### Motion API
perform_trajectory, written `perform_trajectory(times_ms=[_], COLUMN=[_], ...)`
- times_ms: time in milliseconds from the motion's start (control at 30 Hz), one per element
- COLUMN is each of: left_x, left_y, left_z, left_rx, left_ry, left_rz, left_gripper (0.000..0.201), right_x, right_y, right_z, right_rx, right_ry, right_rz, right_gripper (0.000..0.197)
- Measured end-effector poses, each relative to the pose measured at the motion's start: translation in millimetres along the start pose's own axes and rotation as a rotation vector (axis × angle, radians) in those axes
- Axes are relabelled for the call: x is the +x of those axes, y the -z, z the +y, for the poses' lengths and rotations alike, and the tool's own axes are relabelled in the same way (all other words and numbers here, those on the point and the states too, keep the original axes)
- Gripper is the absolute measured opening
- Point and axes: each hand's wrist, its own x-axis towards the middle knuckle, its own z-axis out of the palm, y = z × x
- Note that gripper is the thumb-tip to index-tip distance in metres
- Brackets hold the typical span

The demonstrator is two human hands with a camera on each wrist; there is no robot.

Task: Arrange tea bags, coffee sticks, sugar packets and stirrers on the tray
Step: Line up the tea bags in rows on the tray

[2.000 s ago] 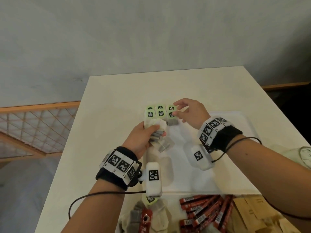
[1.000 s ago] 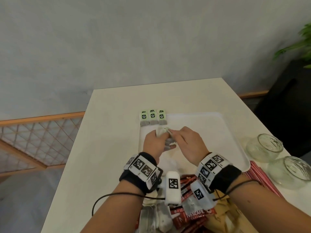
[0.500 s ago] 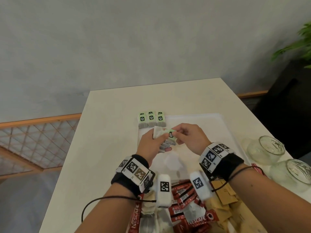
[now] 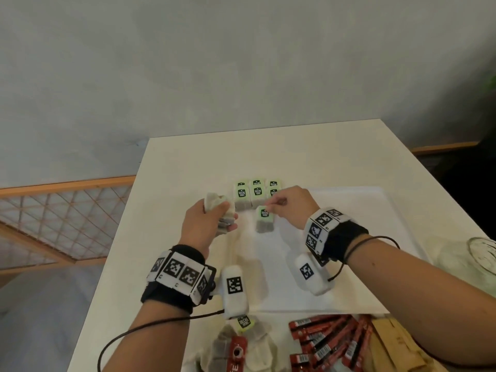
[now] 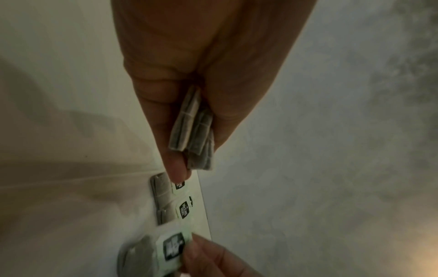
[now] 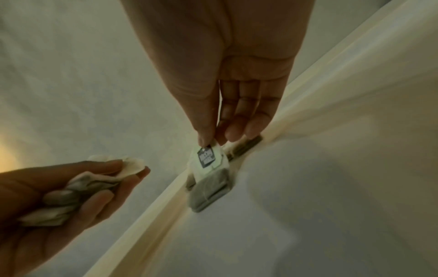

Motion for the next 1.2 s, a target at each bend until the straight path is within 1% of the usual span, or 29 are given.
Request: perform_trajectory(times_ms=[100,267,433,533,600,667,767,833,900,1000,1067,1133,1200], left_x=[5.2,6.9,7.8,6.3,4.0,0.6,-6.8,-13.6,-20.7,-31.6,-38.5,-44.3,-48.7], left_y=[0.4,-0.1,-1.9,-3.0,-3.2,-3.9,-7.1,-11.7,-19.1,-32.3,-39.5,-43.9,-45.7], left_z=[-5.1,-12.3,-13.6,-13.9,-13.5,-12.5,-10.9,-10.8,-10.3,-8.7,-7.6,-7.4,-8.2], left_rx=[-0.006,-0.016,-0.056,-0.071,-0.08,-0.097,-0.089,-0.068,-0.035,0.032,0.071,0.098,0.097], left_ry=[0.02,0.04,0.076,0.088,0.088,0.095,0.093,0.084,0.078,0.085,0.081,0.078,0.096], left_rz=[0.008,0.007,0.005,-0.024,-0.048,-0.064,-0.098,-0.136,-0.186,-0.277,-0.335,-0.363,-0.357], left_gripper=[0.011,0.012,0.015,0.015,0.013,0.012,0.015,0.019,0.022,0.025,0.028,0.027,0.025], right_x=[14.5,31.3,38.7,42.3,42.3,39.9,28.9,14.8,-4.1,-37.7,-55.8,-66.4,-72.1], right_y=[-6.9,0.1,1.0,0.0,1.6,7.3,19.5,23.9,22.8,16.2,11.4,9.5,10.4], right_z=[-12.8,-16.2,-12.4,-11.3,-11.4,-10.2,-5.7,-1.4,2.0,0.4,-2.2,-1.9,0.9], right_rx=[-0.049,-0.127,-0.111,-0.116,-0.1,-0.045,0.042,0.082,0.149,0.248,0.299,0.341,0.362], right_ry=[0.05,0.023,0.029,0.039,0.036,0.019,0.01,-0.004,-0.009,0.025,0.048,0.049,0.036], right_rz=[-0.024,0.059,0.069,0.063,0.055,0.077,0.15,0.16,0.119,-0.031,-0.092,-0.08,-0.053], right_gripper=[0.009,0.01,0.008,0.009,0.01,0.015,0.015,0.012,0.013,0.014,0.011,0.009,0.012])
